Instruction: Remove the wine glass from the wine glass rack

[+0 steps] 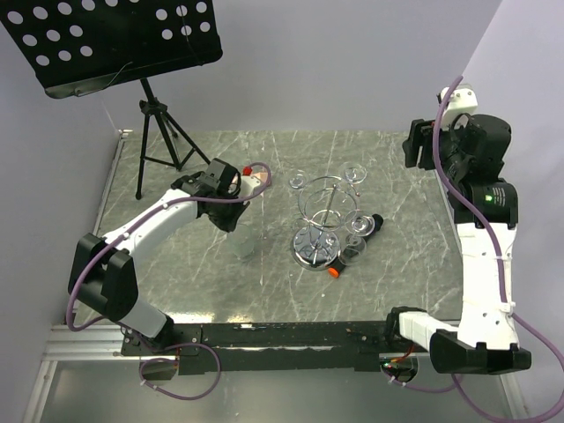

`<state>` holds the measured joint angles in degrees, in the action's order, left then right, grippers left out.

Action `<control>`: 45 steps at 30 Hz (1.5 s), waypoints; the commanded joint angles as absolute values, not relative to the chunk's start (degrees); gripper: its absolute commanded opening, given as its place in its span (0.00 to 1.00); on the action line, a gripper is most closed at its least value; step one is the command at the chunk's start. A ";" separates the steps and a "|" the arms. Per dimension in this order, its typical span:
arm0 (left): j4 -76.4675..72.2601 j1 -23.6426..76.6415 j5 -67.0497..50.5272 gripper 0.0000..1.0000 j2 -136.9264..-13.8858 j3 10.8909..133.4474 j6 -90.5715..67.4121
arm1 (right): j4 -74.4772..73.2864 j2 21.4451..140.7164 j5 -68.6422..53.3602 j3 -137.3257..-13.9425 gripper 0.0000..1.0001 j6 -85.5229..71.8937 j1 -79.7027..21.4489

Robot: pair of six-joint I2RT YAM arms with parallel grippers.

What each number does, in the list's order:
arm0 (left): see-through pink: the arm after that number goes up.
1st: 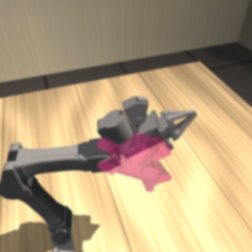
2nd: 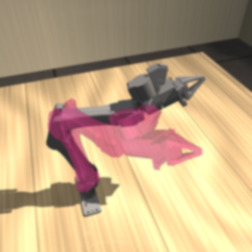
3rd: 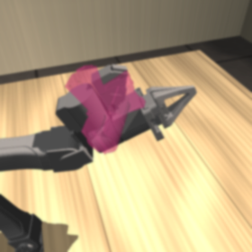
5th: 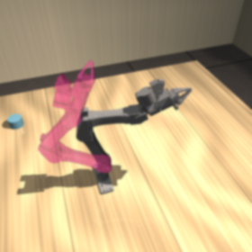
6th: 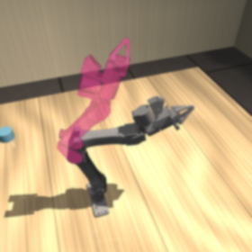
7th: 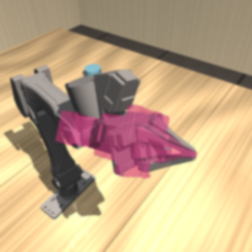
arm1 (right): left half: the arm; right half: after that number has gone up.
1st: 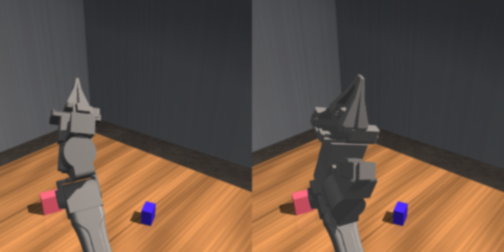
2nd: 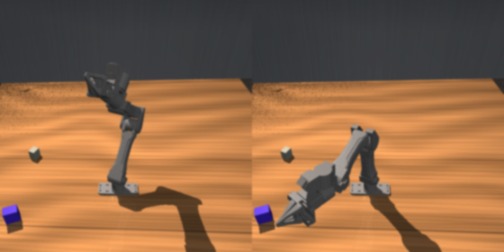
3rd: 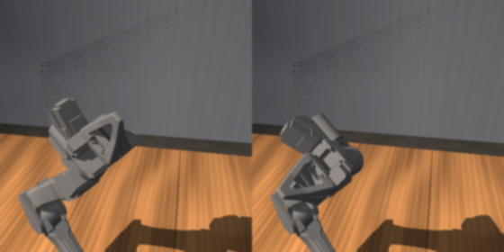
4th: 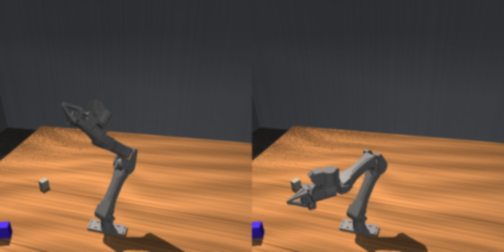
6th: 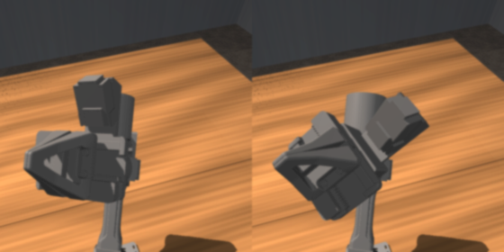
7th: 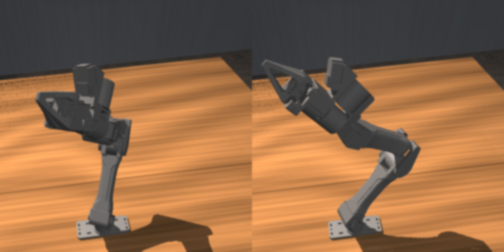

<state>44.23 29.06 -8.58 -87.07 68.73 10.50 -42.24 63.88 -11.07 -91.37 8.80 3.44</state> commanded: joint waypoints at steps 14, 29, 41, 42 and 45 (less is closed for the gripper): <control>41.93 13.46 -4.05 0.01 -90.26 77.25 10.46 | -40.96 66.79 -11.42 -93.08 0.69 8.17 3.96; 38.68 0.18 -4.13 0.01 -99.23 86.31 3.70 | -40.69 69.26 -11.86 -94.04 0.69 8.44 4.04; 36.65 -5.98 -5.54 0.01 -100.90 86.92 0.44 | -40.61 72.51 -12.74 -96.33 0.69 8.26 3.96; 36.65 -5.98 -5.71 0.01 -100.90 86.84 0.44 | -40.61 72.68 -12.92 -96.59 0.69 8.17 4.13; 36.91 -5.98 -6.68 0.01 -101.16 86.66 -1.93 | -40.69 73.56 -13.45 -97.03 0.69 8.00 4.04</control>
<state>39.22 -6.28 -3.90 -101.67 84.25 1.19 -42.09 72.73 -12.14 -94.00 8.71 3.68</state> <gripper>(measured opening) 0.031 0.692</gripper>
